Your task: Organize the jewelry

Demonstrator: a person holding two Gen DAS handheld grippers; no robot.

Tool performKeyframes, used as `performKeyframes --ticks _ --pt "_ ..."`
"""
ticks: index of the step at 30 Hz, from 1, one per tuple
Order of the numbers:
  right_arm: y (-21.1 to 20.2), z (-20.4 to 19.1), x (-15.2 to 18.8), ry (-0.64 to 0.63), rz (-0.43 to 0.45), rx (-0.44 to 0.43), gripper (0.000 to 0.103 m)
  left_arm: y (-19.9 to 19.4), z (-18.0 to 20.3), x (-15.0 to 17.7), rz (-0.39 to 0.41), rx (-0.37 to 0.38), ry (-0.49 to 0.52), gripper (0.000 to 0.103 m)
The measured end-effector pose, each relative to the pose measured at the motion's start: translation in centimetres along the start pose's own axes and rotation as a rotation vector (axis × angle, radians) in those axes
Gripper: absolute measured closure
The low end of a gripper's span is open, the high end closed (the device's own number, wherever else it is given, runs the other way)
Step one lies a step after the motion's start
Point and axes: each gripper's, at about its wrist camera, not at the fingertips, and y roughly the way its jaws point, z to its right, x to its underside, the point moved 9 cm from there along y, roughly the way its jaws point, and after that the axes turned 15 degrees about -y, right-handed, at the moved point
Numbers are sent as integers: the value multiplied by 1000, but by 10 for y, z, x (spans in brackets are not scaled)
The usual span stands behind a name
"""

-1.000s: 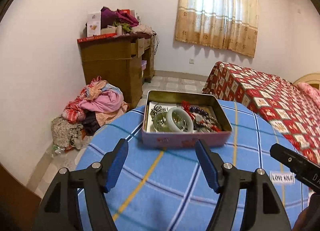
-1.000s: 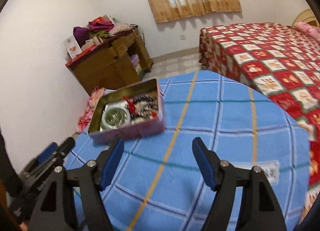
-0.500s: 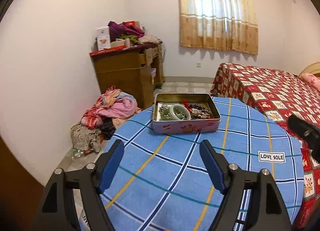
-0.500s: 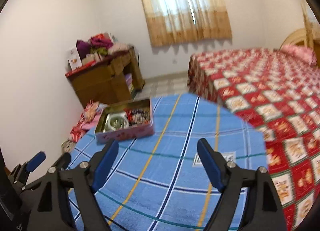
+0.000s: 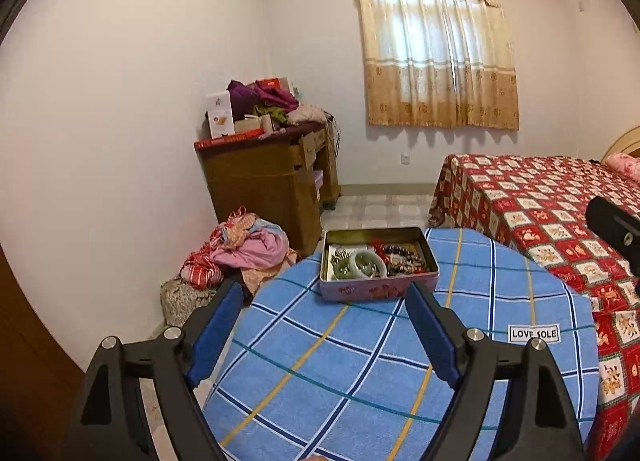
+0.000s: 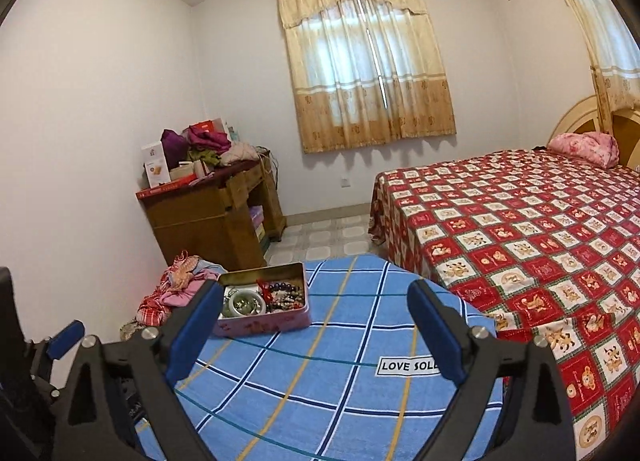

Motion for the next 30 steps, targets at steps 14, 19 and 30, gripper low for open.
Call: performKeyframes --ticks 14,19,30 --pt "-5 -8 3 -15 6 0 6 -2 -9 -1 13 -26 -9 17" --pt "-5 -8 2 -14 5 1 6 -2 -11 -3 19 -30 -17 17" --pt "-5 -7 2 -16 3 3 6 -3 -13 -4 16 -31 -16 17"
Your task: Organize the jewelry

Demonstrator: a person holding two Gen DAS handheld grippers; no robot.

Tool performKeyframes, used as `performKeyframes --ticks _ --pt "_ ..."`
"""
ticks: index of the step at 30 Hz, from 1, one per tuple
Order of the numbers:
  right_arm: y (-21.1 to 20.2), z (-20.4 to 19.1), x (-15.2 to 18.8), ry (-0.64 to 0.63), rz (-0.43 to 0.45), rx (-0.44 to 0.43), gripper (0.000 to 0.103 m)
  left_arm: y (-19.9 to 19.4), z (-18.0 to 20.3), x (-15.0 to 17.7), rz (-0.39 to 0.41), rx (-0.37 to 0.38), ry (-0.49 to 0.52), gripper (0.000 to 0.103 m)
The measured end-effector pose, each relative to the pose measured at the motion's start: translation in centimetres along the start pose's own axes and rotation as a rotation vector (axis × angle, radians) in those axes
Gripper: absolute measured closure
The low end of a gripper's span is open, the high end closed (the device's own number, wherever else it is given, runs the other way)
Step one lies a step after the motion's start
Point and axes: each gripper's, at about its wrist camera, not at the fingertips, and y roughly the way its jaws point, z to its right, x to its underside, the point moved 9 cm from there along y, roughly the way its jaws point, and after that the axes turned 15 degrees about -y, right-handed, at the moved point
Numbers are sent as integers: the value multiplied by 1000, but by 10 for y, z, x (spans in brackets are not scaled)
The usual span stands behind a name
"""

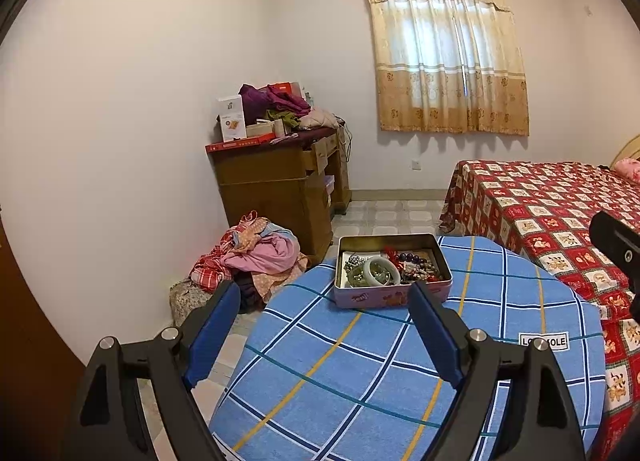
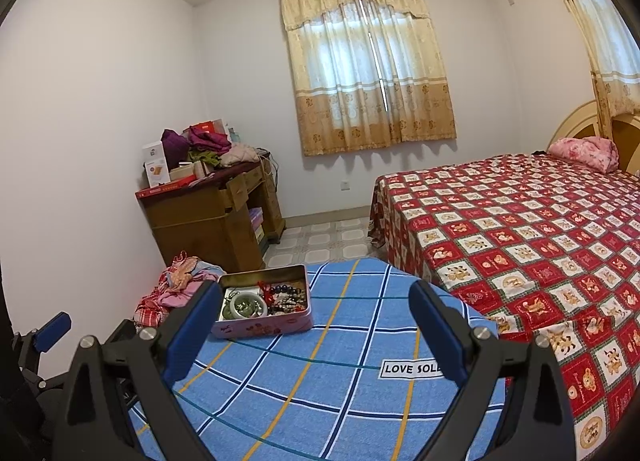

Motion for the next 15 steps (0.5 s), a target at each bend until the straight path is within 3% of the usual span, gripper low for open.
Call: performKeyframes --ticks 15 --pt "9 1 7 1 -31 -3 6 9 -14 -1 2 -17 -56 17"
